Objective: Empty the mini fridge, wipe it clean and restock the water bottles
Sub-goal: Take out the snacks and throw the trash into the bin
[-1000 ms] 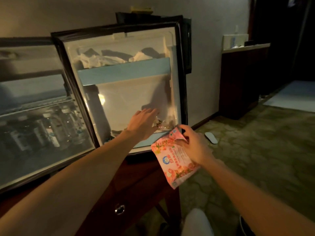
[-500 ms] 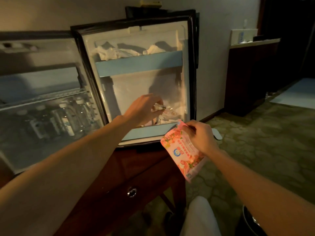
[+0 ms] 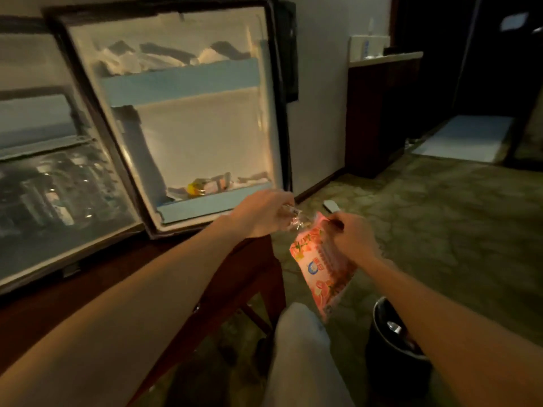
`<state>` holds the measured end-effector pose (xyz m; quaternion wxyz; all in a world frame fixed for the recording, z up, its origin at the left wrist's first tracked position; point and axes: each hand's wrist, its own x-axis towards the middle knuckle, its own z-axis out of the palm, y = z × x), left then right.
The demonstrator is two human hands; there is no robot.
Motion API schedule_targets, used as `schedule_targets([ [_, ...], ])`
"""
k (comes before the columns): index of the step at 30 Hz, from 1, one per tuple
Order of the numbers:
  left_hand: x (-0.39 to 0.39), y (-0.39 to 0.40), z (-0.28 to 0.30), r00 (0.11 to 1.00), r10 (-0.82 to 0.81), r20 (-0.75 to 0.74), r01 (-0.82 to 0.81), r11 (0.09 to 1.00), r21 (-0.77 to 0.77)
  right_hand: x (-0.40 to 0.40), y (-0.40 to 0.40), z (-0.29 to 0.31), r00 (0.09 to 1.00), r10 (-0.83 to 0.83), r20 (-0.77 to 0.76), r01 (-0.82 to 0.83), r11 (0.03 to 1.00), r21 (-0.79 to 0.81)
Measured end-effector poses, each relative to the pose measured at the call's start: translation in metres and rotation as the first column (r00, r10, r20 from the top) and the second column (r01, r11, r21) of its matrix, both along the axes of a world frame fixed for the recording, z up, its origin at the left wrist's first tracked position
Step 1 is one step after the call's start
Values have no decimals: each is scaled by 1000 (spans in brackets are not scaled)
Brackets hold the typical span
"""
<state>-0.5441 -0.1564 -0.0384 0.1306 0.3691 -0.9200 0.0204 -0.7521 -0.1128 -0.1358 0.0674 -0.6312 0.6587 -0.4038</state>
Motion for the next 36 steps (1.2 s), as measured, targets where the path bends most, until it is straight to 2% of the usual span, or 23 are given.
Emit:
schedule_targets([
  [6, -85, -19, -95, 993, -80, 83, 71, 992, 105, -82, 20, -99, 971, -233, 58, 226, 968, 106],
  [9, -128, -27, -149, 995, -90, 46, 79, 976, 205, -124, 38, -143, 930, -356, 91, 342, 929, 144],
  [12, -170, -27, -205, 996, -84, 8, 78, 954, 290, -165, 54, -183, 863, -498, 88, 472, 855, 214],
  [15, -208, -26, -256, 995, -87, 53, 62, 930, 361, -205, 64, -219, 775, -626, 88, 578, 758, 303],
  [18, -239, -32, -302, 991, -93, 95, 44, 903, 427, -237, 67, -248, 711, -697, 92, 631, 691, 354],
  [23, -280, -54, -359, 993, -31, 113, -34, 845, 534, -274, 43, -291, 643, -753, 143, 656, 637, 403],
  [27, -306, -76, -394, 993, 26, 111, -88, 791, 606, -287, 11, -320, 684, -712, 157, 620, 682, 389],
  [33, -342, -98, -442, 988, 78, 136, -144, 800, 583, -290, -26, -382, 782, -610, 125, 522, 752, 403],
  [36, -356, -101, -464, 976, 96, 197, -192, 809, 555, -282, -36, -413, 797, -594, 111, 470, 725, 504],
])
